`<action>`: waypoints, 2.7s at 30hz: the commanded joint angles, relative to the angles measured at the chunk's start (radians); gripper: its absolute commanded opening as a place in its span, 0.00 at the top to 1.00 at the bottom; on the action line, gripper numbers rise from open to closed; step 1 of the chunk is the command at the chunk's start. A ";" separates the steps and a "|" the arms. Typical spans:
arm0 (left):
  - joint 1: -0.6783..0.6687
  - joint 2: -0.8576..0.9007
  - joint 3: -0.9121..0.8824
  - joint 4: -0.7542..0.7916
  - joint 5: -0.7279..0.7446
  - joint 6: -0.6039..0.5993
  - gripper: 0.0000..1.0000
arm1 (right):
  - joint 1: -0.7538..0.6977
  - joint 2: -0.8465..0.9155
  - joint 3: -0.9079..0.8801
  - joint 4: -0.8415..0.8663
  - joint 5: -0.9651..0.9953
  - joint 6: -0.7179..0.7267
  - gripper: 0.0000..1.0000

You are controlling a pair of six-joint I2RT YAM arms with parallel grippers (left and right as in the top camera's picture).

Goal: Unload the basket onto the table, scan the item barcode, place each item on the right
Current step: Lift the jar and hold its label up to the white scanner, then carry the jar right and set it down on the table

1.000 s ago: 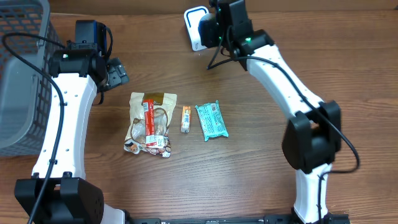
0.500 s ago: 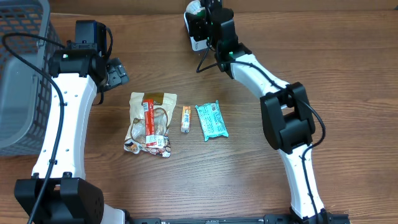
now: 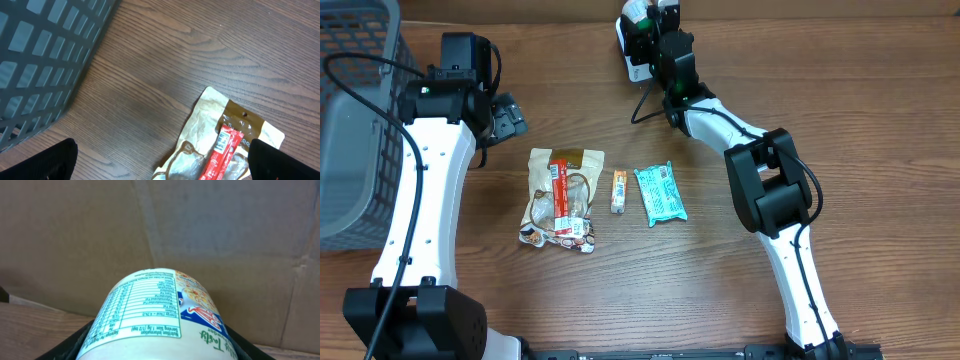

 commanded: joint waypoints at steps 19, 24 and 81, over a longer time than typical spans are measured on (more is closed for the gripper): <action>0.000 -0.009 0.011 0.001 0.004 -0.004 0.00 | -0.004 0.022 0.020 0.068 0.024 0.104 0.78; 0.000 -0.009 0.011 0.001 0.004 -0.004 0.00 | -0.006 -0.076 0.020 0.012 0.010 0.104 0.79; 0.000 -0.009 0.011 0.001 0.004 -0.004 0.00 | -0.518 -0.619 -0.169 -1.970 -0.061 0.097 0.00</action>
